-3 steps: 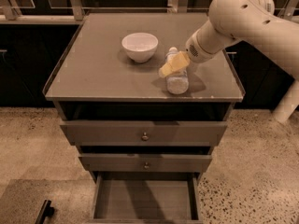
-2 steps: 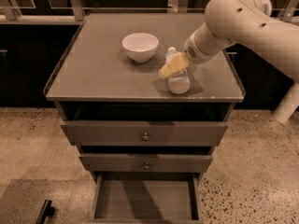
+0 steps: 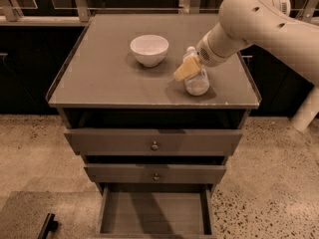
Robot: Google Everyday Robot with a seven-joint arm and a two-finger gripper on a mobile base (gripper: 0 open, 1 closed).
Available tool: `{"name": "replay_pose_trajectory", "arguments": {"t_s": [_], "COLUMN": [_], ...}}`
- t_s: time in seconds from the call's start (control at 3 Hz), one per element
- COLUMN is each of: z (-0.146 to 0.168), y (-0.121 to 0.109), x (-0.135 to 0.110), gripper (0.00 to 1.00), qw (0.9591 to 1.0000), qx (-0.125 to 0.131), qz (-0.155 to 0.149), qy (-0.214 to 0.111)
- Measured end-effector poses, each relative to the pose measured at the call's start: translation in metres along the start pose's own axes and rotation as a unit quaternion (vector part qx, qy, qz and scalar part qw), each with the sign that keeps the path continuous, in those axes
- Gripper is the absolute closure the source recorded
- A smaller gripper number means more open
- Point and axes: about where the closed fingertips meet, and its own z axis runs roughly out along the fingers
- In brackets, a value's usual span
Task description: Place blue plastic bottle into bottom drawer
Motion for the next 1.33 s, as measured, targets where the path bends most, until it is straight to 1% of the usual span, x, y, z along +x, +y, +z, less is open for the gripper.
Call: {"name": "replay_pose_trajectory", "arguments": {"t_s": [0.67, 1.0, 1.33], "z": [0.0, 0.0, -0.0022], "y": [0.0, 0.0001, 0.0021], "x": [0.0, 0.0, -0.0016], "gripper": [0.88, 1.0, 1.0], "qw": [1.0, 1.0, 0.9999], "qx": [0.0, 0.0, -0.01], "qz": [0.0, 0.0, -0.006], "qy": [0.0, 0.0, -0.009]}}
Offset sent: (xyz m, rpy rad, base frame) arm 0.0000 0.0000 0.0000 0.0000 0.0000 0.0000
